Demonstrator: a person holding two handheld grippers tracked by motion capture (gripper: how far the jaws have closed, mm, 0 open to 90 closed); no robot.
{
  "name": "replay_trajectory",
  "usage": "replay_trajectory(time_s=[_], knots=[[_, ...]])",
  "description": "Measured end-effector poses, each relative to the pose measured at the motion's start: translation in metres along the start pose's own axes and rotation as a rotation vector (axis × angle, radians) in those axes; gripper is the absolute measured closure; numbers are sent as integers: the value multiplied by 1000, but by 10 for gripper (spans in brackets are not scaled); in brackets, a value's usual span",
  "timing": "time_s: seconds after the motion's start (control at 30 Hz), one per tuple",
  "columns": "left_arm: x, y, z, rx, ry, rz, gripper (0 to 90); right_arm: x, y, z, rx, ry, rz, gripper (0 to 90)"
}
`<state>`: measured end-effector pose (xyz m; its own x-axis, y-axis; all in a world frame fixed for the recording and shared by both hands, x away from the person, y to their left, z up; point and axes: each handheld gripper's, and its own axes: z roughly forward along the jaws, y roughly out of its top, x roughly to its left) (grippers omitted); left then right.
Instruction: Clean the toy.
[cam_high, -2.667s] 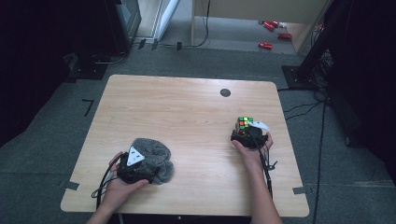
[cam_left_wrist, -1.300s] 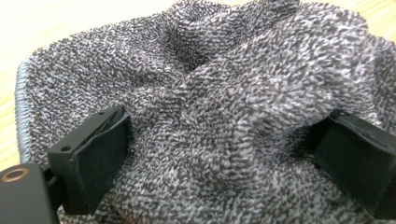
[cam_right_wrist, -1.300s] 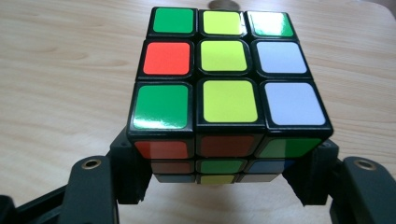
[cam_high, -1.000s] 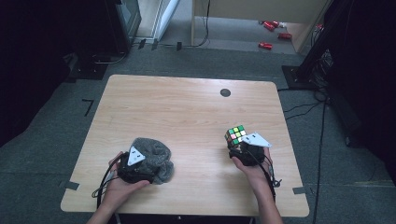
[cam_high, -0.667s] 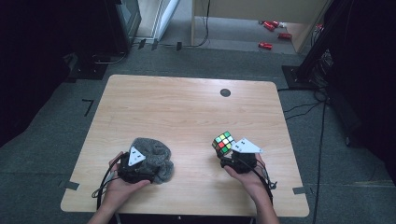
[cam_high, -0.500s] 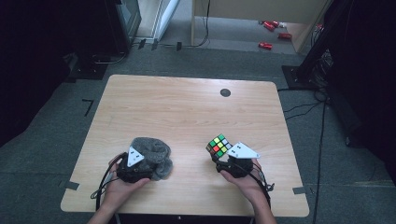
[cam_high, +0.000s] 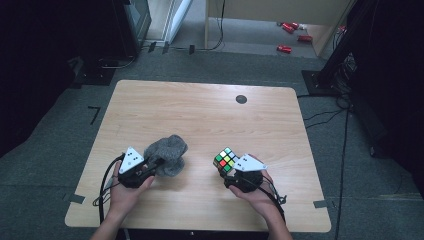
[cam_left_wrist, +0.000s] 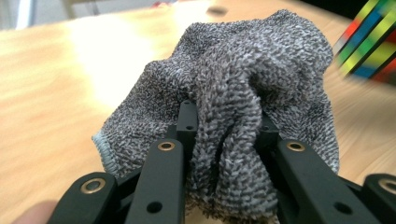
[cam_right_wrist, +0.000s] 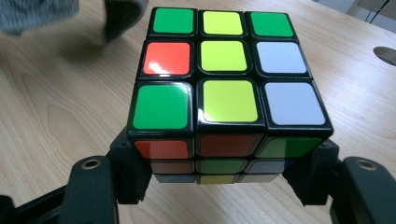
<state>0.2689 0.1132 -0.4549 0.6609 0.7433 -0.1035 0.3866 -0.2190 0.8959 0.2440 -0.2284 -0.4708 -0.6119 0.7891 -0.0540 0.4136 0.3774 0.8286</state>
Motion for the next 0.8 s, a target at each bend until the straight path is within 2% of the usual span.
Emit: replay_trajectory(time_s=[0.1, 0.2, 0.3, 0.37, 0.47, 0.5, 0.57, 0.6, 0.67, 0.7, 0.8], knots=[[-9, 12, 5, -21, -58, 2, 728, 5, 2, 3, 3, 9, -8, 345], [-23, 18, 11, -16, -102, 43, 725, 12, 5, 10, 30, 4, -12, 345], [-38, 21, 18, -5, -136, 71, 723, 21, 6, 19, 60, 9, -38, 345], [-48, 22, 23, 6, -151, 89, 717, 29, 7, 24, 74, 24, -52, 345], [-63, 22, 32, 43, -179, 121, 692, 45, 9, 29, 81, 52, -110, 345], [-69, 22, 35, 60, -191, 143, 668, 50, 10, 30, 79, 59, -123, 345], [-77, 19, 38, 57, -163, 199, 566, 58, 13, 32, 88, 61, -139, 345], [-79, 18, 39, 58, -145, 211, 530, 61, 14, 33, 95, 44, -148, 345], [-77, 17, 40, 58, -135, 203, 444, 62, 14, 35, 101, 40, -136, 345], [-71, 17, 43, 66, -138, 155, 382, 62, 13, 35, 96, 43, -130, 346], [-62, 17, 45, 77, -174, 61, 300, 65, 13, 33, 79, 17, -161, 346]])
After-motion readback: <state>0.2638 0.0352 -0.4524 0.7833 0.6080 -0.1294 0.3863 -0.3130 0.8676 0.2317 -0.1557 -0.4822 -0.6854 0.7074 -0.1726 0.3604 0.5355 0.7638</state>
